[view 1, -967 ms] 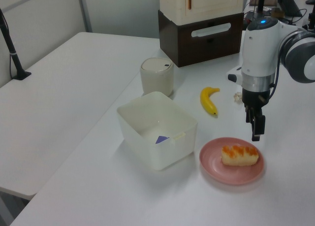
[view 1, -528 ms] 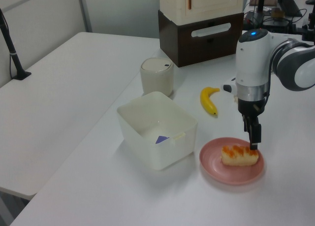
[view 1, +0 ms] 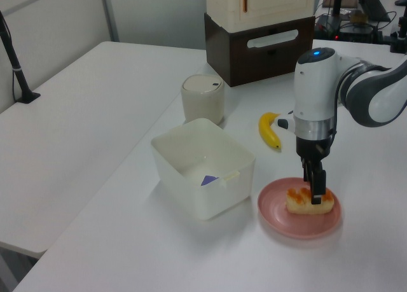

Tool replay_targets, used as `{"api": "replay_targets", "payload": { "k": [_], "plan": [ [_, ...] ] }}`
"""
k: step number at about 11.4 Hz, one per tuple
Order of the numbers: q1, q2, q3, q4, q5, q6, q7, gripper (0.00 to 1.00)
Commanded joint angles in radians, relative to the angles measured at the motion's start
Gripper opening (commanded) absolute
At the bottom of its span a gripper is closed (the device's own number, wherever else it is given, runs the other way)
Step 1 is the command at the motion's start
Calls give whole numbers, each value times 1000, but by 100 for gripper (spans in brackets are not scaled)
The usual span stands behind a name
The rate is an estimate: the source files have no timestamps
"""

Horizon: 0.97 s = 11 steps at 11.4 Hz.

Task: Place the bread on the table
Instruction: 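Lower the gripper and close it on the bread roll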

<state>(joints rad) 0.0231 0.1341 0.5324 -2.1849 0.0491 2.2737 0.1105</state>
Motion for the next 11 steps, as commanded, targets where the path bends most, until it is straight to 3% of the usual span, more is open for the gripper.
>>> {"api": "replay_targets", "payload": {
  "k": [1,3,6,8,11],
  "plan": [
    [29,51,-9,13,-43,39,8,100],
    [41,71,-9,13,-55,40,9,99],
    [43,70,-9,13,-57,38,11,51],
    [41,64,-9,13,-57,33,11,31],
    [37,29,-9,16,-57,21,11,33]
  ]
}}
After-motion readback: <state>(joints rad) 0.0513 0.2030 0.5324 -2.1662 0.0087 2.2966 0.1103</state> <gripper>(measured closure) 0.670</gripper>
